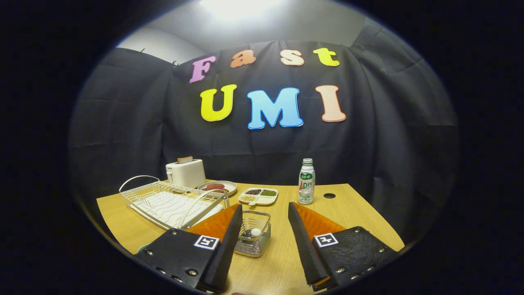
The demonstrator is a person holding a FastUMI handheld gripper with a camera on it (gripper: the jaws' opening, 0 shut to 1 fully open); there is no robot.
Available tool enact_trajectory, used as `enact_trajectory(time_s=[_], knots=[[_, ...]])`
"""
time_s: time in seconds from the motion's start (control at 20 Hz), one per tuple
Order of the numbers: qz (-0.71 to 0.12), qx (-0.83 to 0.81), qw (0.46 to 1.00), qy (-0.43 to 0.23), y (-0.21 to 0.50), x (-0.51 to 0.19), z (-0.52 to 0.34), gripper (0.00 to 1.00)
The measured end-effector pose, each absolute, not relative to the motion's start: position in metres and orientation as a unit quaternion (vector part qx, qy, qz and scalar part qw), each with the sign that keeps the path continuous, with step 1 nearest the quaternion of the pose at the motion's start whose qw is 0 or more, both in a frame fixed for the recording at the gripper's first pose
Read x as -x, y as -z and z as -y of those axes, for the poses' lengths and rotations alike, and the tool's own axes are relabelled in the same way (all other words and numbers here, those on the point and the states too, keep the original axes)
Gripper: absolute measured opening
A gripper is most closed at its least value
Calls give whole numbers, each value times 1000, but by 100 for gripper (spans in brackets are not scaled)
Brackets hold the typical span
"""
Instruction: Take the plate from the dish rack, then take the spoon from the basket and place it into the plate.
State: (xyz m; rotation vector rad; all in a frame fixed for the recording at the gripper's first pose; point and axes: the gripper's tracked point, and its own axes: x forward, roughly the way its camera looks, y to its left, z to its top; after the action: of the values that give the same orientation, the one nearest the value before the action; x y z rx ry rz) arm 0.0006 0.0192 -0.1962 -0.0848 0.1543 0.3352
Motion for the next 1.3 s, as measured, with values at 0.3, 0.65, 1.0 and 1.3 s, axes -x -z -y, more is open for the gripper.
enact_trajectory(time_s=[0.3,0.65,1.0,1.3], knots=[[-50,45,986,-153,227,-31,-27,57],[-52,3,984,-172,236,-42,-43,15],[-100,8,982,-163,229,-31,-47,11],[-119,6,981,-154,206,-30,-42,6]])
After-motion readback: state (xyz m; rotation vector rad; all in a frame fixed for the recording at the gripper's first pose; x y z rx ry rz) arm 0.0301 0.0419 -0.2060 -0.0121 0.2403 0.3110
